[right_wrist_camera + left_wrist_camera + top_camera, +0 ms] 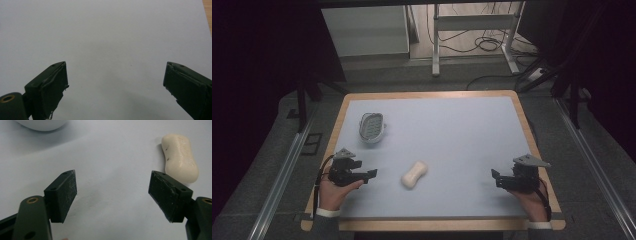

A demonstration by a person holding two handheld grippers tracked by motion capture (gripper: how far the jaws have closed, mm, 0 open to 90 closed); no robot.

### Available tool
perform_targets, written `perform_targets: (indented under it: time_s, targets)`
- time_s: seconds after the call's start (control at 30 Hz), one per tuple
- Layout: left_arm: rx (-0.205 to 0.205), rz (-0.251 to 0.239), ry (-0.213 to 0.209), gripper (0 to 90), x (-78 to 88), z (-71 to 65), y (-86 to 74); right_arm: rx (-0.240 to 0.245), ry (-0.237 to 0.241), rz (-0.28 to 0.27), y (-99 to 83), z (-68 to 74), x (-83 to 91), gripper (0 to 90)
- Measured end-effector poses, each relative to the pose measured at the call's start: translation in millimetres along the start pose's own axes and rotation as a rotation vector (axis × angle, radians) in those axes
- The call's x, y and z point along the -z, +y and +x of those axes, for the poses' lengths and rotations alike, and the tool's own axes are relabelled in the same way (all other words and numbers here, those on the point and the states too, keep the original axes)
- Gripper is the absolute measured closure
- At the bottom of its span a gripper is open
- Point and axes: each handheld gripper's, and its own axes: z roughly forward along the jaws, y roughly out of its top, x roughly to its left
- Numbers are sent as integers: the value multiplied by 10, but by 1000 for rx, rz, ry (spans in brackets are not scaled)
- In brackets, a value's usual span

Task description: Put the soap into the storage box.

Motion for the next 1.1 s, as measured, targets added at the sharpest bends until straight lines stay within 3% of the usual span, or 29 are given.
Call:
perform_targets:
  time_s: [0.27,0.83,1.1]
  targets:
    - [11,-37,13,252,68,17,-9,4,-6,-33,1,-27,65,56]
    - [4,1,4,256,140,-116,60,9,14,-34,-13,-71,103,67]
    - [-12,6,-5,243,252,-225,225,5,7,-32,-14,-94,126,67]
